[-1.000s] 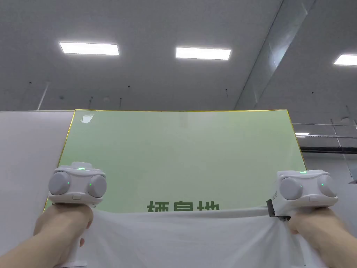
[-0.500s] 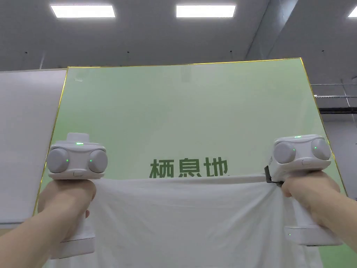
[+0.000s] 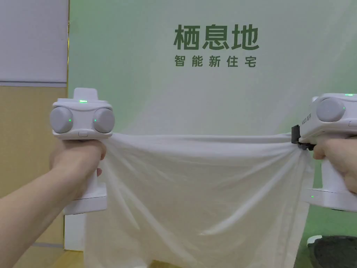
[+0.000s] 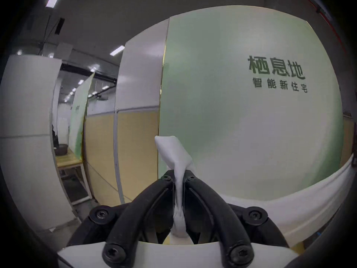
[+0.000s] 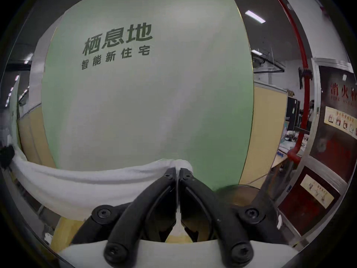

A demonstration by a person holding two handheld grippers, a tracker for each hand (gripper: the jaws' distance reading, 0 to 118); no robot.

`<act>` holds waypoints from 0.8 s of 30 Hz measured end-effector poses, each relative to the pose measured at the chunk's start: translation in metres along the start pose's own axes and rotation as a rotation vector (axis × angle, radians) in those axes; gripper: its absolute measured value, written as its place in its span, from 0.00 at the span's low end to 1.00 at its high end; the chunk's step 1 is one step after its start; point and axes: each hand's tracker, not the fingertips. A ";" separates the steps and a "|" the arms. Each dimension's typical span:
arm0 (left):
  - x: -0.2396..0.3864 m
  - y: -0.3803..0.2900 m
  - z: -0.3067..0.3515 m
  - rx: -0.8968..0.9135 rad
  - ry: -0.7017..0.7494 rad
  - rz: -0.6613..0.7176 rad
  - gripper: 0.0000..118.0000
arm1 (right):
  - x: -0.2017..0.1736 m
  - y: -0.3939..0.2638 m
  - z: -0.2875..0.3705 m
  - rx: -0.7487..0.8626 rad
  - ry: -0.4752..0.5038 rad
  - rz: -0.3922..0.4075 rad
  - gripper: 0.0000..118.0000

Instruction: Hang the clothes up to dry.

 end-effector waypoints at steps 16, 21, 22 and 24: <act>-0.072 -0.199 0.163 -0.374 -0.261 -0.172 0.02 | 0.045 -0.232 0.131 -0.164 0.147 0.087 0.01; -0.102 -0.261 0.213 -0.468 -0.321 -0.170 0.02 | 0.067 -0.323 0.169 -0.330 0.184 0.146 0.01; -0.108 -0.270 0.217 -0.486 -0.339 -0.173 0.02 | 0.069 -0.338 0.177 -0.349 0.174 0.164 0.01; -0.111 -0.290 0.230 -0.514 -0.325 -0.264 0.02 | 0.075 -0.367 0.193 -0.367 0.178 0.154 0.01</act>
